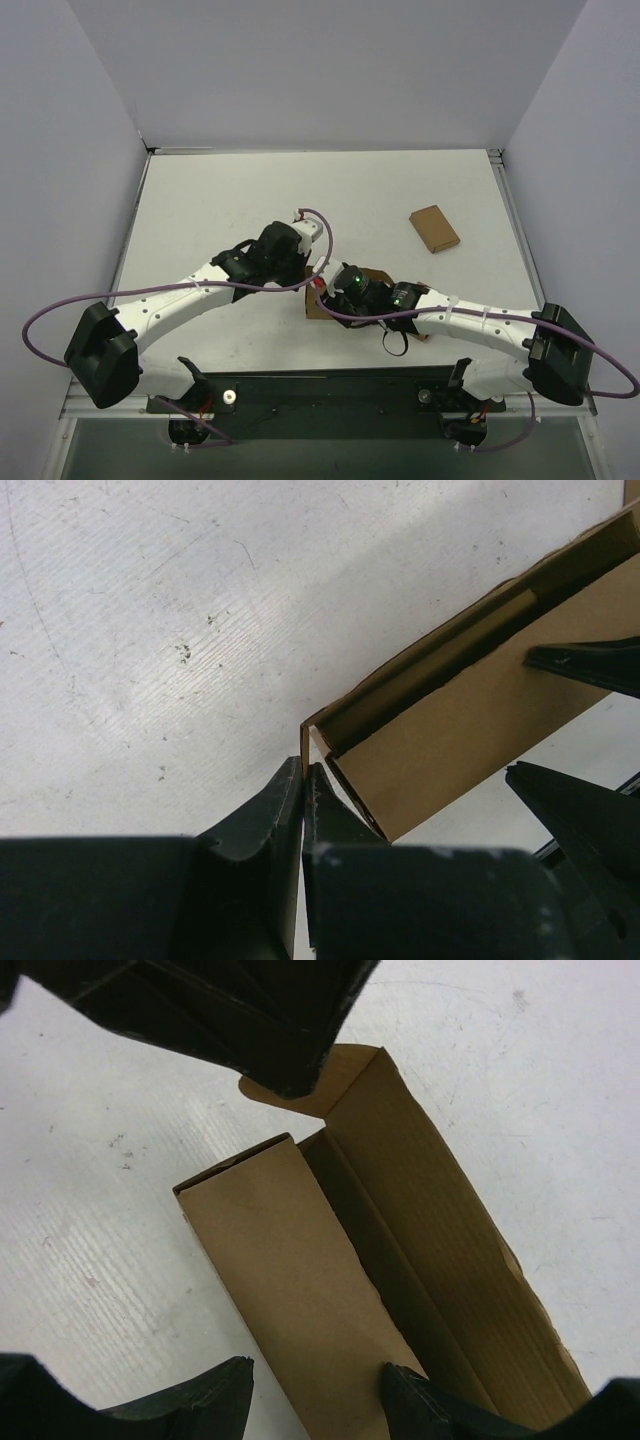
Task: Fold the paper box
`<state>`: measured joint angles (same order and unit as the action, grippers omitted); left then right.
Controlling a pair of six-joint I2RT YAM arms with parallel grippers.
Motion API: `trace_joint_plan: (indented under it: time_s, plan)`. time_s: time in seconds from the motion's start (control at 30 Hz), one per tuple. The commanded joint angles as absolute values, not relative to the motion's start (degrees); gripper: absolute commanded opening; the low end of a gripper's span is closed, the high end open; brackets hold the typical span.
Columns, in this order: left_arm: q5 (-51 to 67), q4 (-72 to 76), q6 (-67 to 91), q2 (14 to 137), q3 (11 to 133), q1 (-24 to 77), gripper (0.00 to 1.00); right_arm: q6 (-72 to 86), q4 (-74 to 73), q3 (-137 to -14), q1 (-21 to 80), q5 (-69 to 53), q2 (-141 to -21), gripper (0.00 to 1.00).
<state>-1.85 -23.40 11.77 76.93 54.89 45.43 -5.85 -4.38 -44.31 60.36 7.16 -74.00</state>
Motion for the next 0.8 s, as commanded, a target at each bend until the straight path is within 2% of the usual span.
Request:
trace_joint_plan:
  time_s: [0.0, 0.3, 0.77]
  plan:
    - [-0.09, -21.71, 11.51, 75.06, 56.95, 46.41, 0.02, -3.52, -2.46, -42.81, 58.89, 10.10, -75.06, 0.54]
    - [1.32, -17.14, 20.64, 75.32, 54.67, 47.63, 0.02, -1.41, -2.02, -42.54, 58.80, 11.69, -74.18, 0.52]
    - [-7.38, -9.58, 30.32, 73.74, 47.99, 51.85, 0.02, -0.18, -1.23, -42.19, 58.80, 12.22, -74.44, 0.51]
